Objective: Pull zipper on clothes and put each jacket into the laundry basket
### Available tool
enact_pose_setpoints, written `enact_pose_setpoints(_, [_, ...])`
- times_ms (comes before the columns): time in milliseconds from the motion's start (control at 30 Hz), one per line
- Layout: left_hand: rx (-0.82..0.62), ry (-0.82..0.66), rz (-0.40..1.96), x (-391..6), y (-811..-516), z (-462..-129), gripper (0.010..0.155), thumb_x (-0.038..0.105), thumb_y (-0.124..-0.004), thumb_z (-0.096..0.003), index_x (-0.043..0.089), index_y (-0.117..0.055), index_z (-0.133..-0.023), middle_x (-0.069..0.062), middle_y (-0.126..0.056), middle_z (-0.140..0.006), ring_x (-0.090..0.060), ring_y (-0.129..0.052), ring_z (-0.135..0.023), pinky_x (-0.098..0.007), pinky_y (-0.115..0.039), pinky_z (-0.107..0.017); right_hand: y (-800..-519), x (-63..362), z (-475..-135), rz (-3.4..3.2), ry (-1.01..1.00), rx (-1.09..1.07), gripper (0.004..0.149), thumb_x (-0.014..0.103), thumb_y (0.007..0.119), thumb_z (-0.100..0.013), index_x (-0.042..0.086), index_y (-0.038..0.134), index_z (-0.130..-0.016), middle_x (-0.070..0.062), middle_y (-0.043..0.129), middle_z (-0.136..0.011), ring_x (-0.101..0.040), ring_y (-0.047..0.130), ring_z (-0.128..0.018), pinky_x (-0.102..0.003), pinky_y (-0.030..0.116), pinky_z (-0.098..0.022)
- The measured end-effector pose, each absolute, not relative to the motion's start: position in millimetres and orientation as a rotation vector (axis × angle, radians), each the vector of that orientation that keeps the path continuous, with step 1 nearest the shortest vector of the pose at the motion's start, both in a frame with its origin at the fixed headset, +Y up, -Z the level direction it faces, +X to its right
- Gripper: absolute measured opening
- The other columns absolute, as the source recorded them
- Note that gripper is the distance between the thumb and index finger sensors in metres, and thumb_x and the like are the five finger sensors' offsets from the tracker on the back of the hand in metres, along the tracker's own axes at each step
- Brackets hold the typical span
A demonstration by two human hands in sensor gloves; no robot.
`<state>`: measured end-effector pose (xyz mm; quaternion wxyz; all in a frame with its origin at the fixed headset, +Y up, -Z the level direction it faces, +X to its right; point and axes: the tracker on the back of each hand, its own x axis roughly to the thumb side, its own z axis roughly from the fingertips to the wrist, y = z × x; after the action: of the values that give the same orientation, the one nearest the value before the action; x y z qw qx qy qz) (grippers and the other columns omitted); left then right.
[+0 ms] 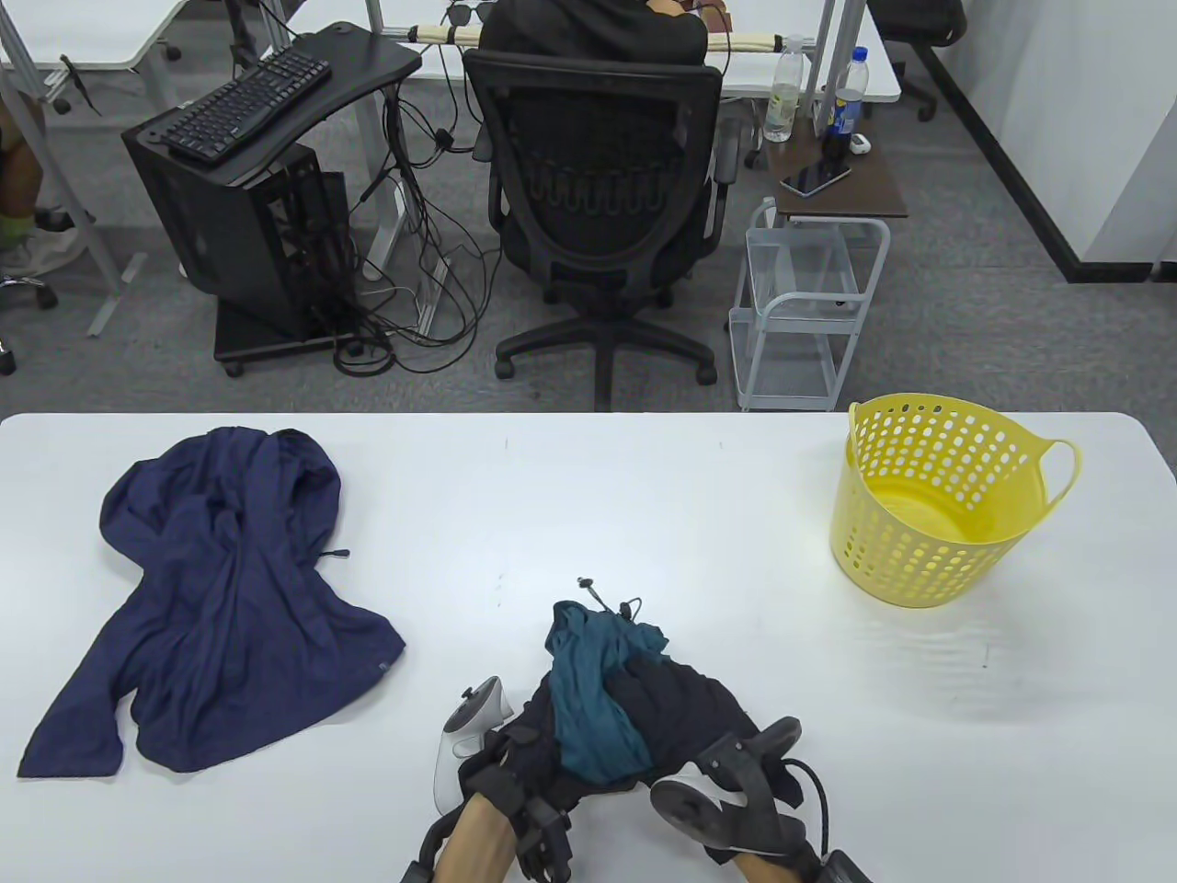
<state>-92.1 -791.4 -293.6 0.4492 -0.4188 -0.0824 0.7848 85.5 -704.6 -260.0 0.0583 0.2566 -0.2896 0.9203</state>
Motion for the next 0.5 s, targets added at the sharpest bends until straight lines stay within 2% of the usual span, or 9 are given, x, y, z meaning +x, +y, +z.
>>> enact_pose_setpoints(100, [-0.989, -0.254, 1.807, -98, -786, -301, 0.087, 0.067, -0.033, -0.0431, 0.015, -0.003, -0.105, -0.021, -0.034, -0.118, -0.052, -0.050, -0.103, -0.069, -0.045, -0.068, -687, 103, -262, 2.712, -1.003, 0.684, 0.066, 0.046, 0.102, -0.039, 0.034, 0.069, -0.095, 0.002, 0.091, -0.091, -0.031, 0.107, -0.058, -0.039, 0.093, -0.043])
enact_pose_setpoints(167, [-0.798, -0.248, 1.642, -108, -775, -307, 0.084, 0.071, -0.042, -0.0452, 0.027, -0.012, -0.110, -0.016, -0.033, -0.121, -0.052, -0.049, -0.104, -0.071, -0.042, -0.067, -669, 122, -266, 2.689, -1.060, 0.546, 0.067, 0.045, 0.101, -0.040, 0.034, 0.067, -0.096, 0.002, 0.091, -0.093, -0.031, 0.107, -0.059, -0.039, 0.093, -0.043])
enact_pose_setpoints(200, [-0.662, -0.243, 1.489, -117, -765, -310, 0.082, 0.071, -0.043, -0.0458, 0.029, -0.015, -0.111, -0.015, -0.034, -0.121, -0.050, -0.050, -0.105, -0.071, -0.041, -0.067, -658, 136, -268, 2.661, -1.109, 0.471, 0.069, 0.044, 0.101, -0.041, 0.034, 0.065, -0.098, 0.001, 0.090, -0.094, -0.032, 0.106, -0.059, -0.040, 0.093, -0.044])
enact_pose_setpoints(300, [-0.343, -0.140, 1.108, -142, -747, -314, 0.080, 0.071, -0.047, -0.0458, 0.031, -0.023, -0.111, -0.011, -0.044, -0.120, -0.047, -0.058, -0.104, -0.069, -0.046, -0.068, -622, 179, -283, 2.614, -1.230, 0.235, 0.075, 0.044, 0.099, -0.043, 0.034, 0.055, -0.103, 0.001, 0.086, -0.098, -0.032, 0.105, -0.063, -0.040, 0.091, -0.045])
enact_pose_setpoints(367, [-0.193, -0.057, 0.922, -155, -741, -315, 0.079, 0.071, -0.049, -0.0448, 0.033, -0.029, -0.111, -0.008, -0.050, -0.119, -0.045, -0.062, -0.102, -0.068, -0.050, -0.067, -597, 210, -296, 2.631, -1.292, 0.060, 0.080, 0.045, 0.098, -0.044, 0.037, 0.047, -0.105, 0.002, 0.082, -0.101, -0.031, 0.103, -0.066, -0.039, 0.090, -0.046])
enact_pose_setpoints(500, [-0.085, 0.044, 0.745, -172, -740, -317, 0.077, 0.070, -0.051, -0.0442, 0.033, -0.034, -0.110, -0.008, -0.055, -0.118, -0.045, -0.065, -0.101, -0.068, -0.052, -0.067, -561, 265, -331, 2.645, -1.325, -0.221, 0.081, 0.048, 0.096, -0.046, 0.039, 0.042, -0.106, 0.002, 0.075, -0.106, -0.033, 0.098, -0.075, -0.042, 0.086, -0.053])
